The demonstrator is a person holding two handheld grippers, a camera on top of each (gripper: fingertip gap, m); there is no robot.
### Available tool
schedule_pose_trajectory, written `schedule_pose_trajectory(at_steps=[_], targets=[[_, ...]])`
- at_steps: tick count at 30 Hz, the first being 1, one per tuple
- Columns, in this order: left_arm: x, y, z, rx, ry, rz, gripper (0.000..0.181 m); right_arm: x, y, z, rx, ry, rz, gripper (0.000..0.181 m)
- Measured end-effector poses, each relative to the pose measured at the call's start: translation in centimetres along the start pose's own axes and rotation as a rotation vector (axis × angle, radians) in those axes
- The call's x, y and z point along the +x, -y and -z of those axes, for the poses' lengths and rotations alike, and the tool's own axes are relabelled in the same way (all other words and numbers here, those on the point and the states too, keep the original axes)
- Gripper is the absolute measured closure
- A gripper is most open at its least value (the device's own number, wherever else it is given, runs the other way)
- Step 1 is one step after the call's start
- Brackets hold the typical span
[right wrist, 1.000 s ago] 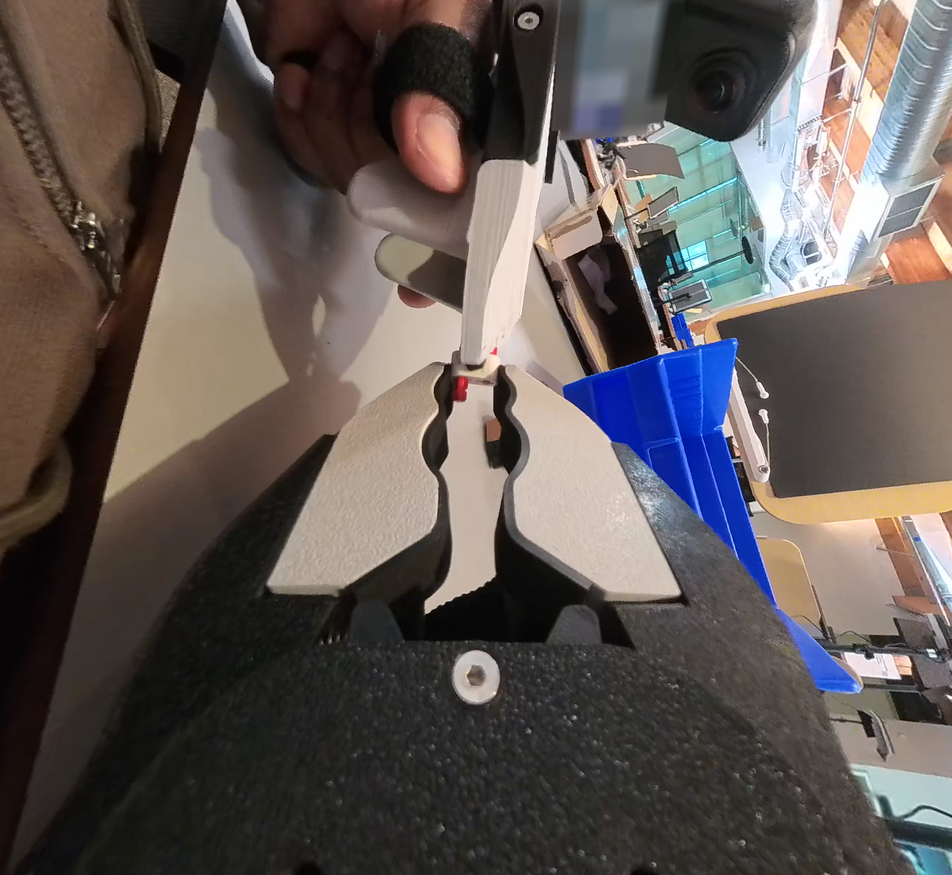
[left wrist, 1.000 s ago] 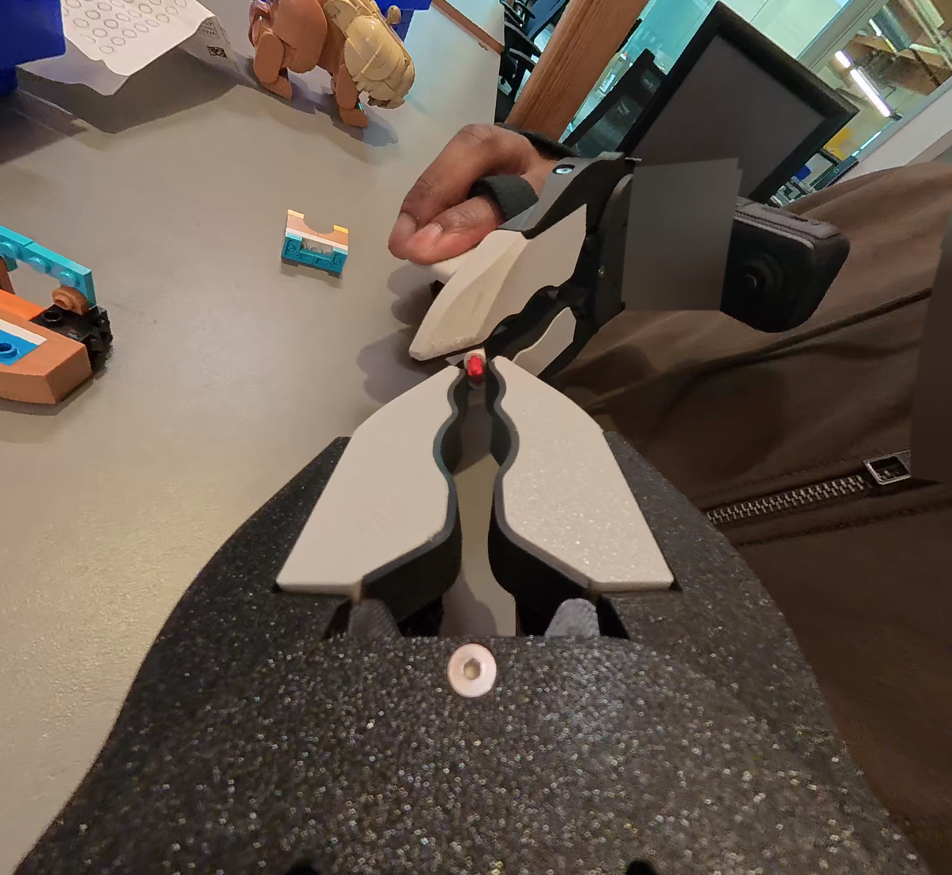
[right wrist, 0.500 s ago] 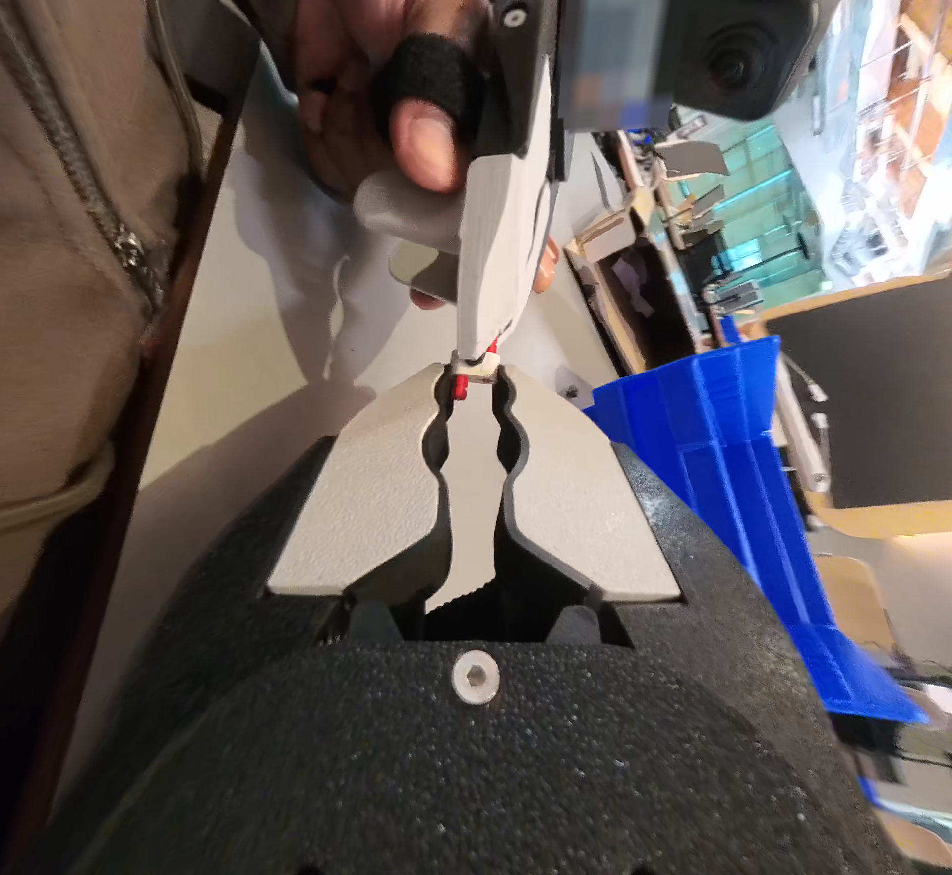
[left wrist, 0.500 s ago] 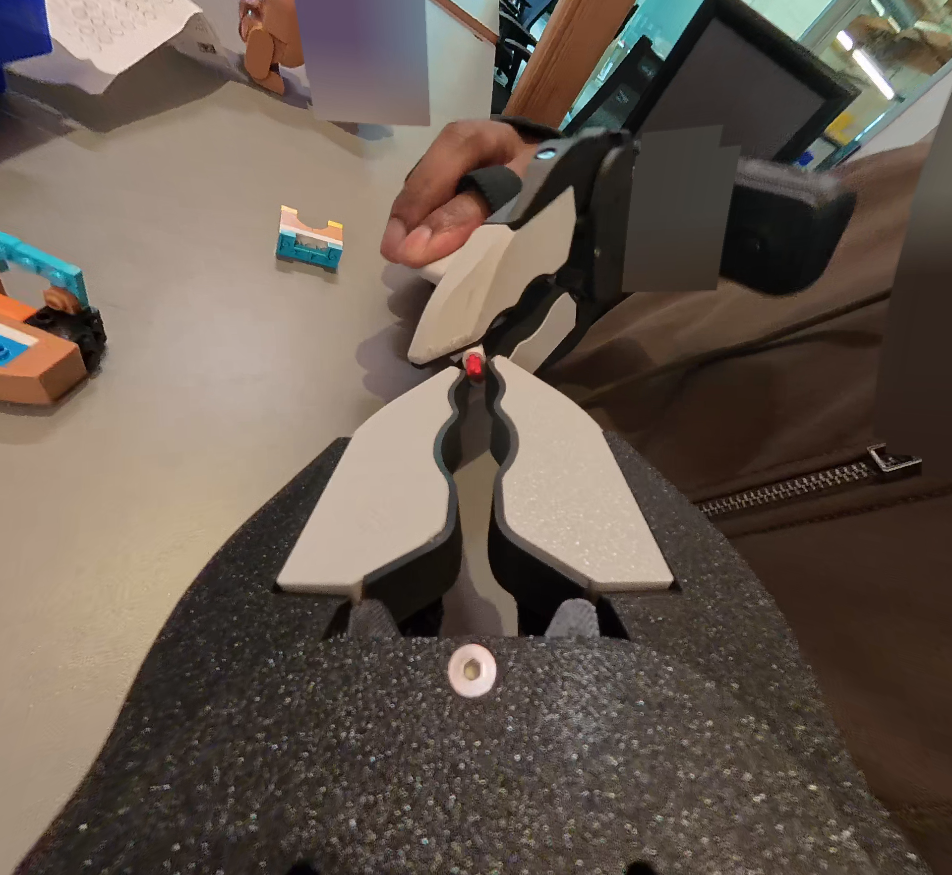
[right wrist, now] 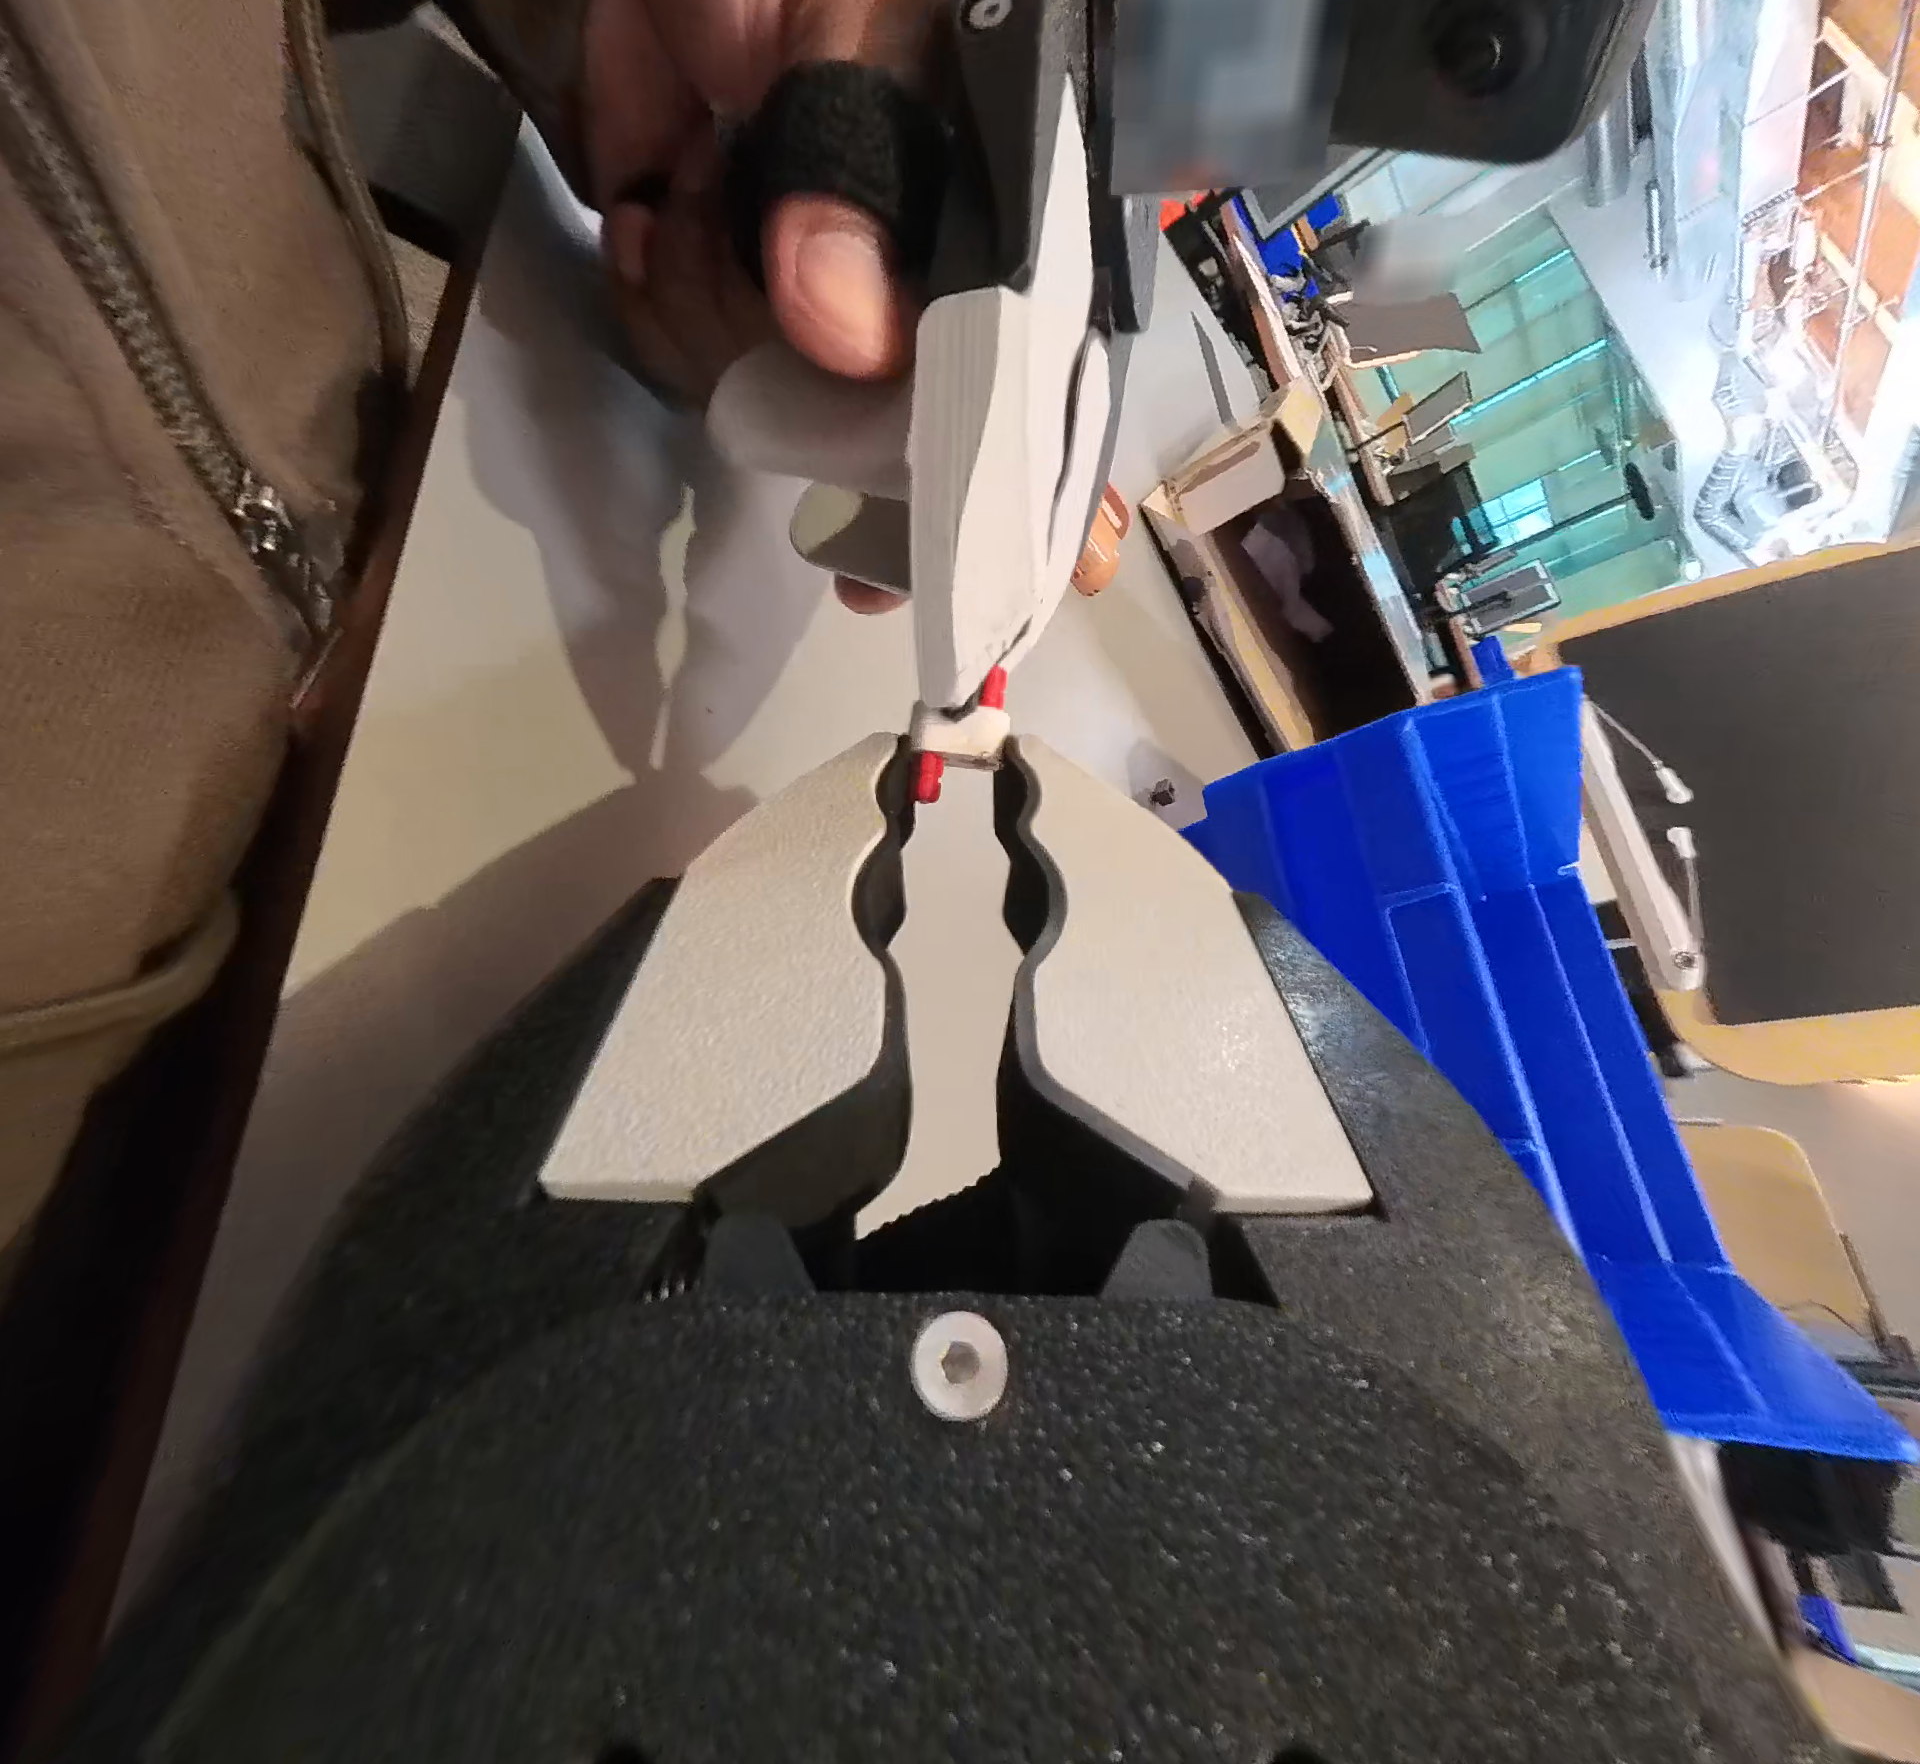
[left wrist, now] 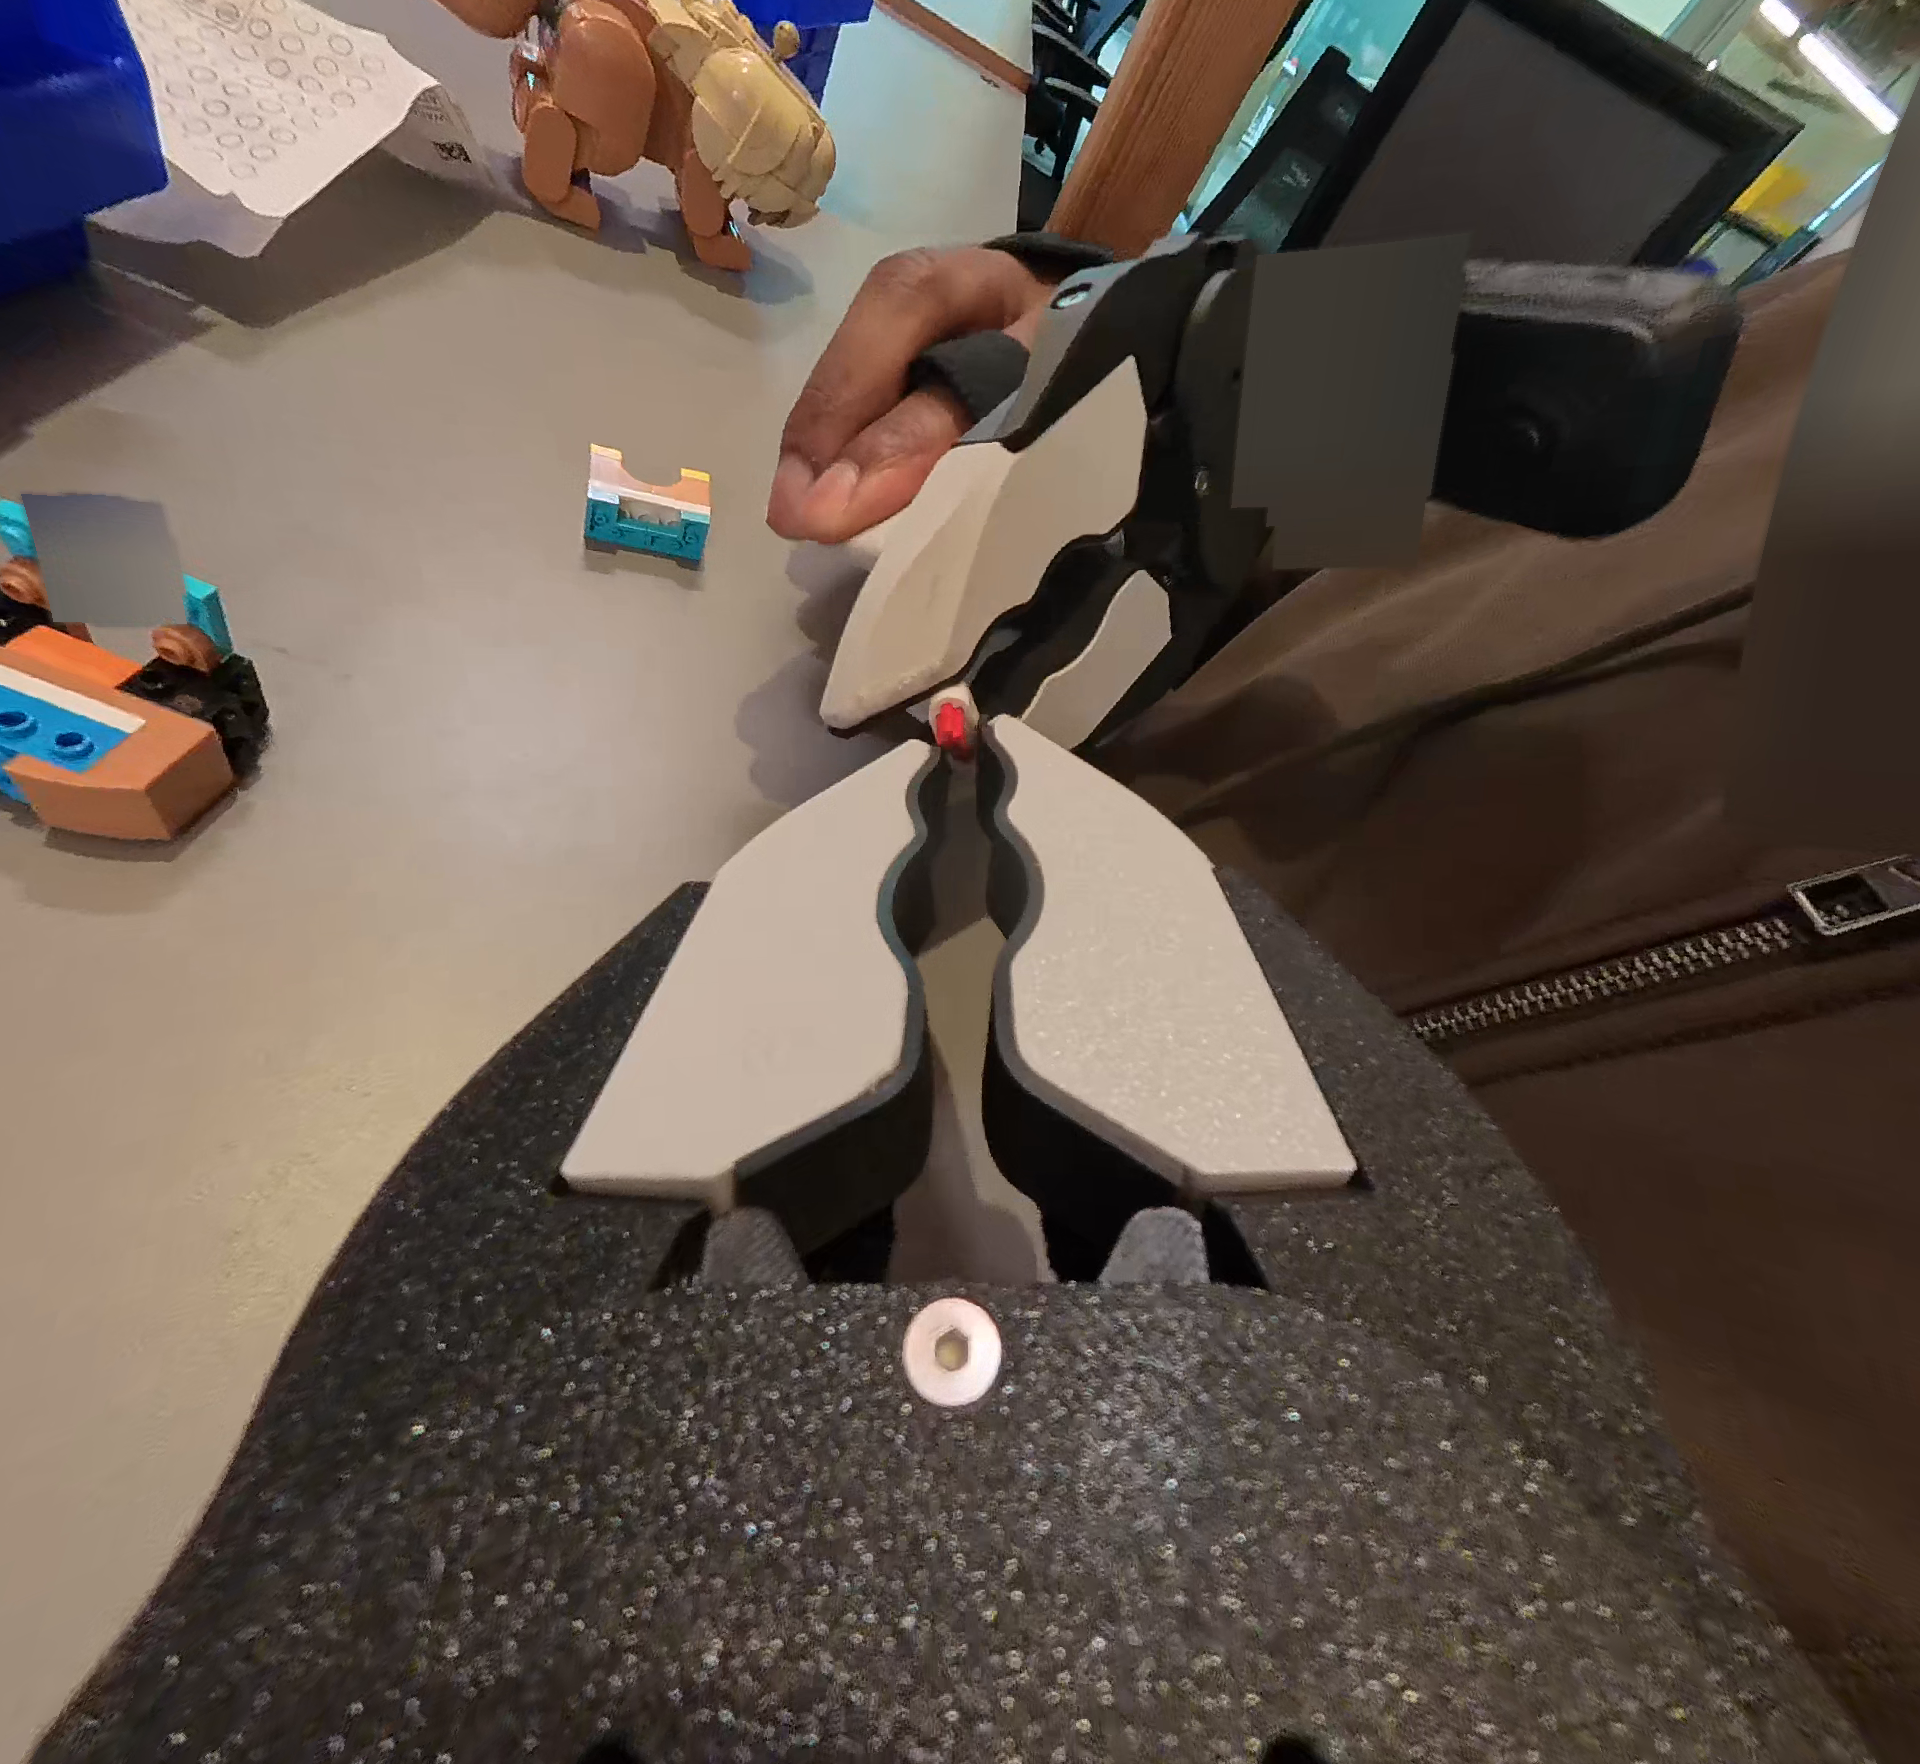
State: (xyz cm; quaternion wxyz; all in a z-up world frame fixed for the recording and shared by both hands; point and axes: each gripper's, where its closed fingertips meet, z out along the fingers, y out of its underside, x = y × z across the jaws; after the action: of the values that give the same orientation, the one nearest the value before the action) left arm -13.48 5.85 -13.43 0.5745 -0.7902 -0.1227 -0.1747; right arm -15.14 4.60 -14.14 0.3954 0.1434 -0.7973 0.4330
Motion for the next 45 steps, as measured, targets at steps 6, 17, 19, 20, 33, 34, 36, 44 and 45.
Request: schedule_pose_trajectory(at_steps=[6,17,19,20,33,34,36,44,45], targets=[[-4.3,1.8,6.5,0.199,0.159,0.124,0.181,2.6,-3.8,2.1,-0.104,-0.113,-0.014,0.166],[-1.3,1.9,0.0,0.129,0.047,-0.035,0.166,1.6,-1.7,0.2,-0.048,-0.089,0.026,0.165],[-1.3,2.1,0.0,0.138,0.059,-0.079,0.167,1.4,-1.5,0.2,-0.032,-0.079,0.021,0.165],[-1.3,2.1,-0.1,0.138,0.068,-0.090,0.168,1.4,-1.4,0.1,-0.023,-0.074,0.016,0.165],[-0.9,1.9,-0.6,0.131,0.011,-0.022,0.177,1.8,-1.0,-0.3,-0.013,-0.118,0.039,0.164],[-1.1,2.0,-0.5,0.139,0.032,-0.037,0.177,1.9,-1.1,-0.3,-0.017,-0.123,0.030,0.164],[-1.2,2.3,-0.3,0.166,0.073,-0.095,0.177,2.2,-1.4,-0.3,-0.024,-0.127,-0.009,0.164],[-1.1,2.9,1.0,0.236,0.149,-0.216,0.177,2.4,-1.3,0.2,0.021,-0.083,-0.123,0.172],[-1.2,2.7,0.8,0.223,0.157,-0.221,0.177,2.2,-1.4,0.1,0.007,-0.085,-0.101,0.171]])
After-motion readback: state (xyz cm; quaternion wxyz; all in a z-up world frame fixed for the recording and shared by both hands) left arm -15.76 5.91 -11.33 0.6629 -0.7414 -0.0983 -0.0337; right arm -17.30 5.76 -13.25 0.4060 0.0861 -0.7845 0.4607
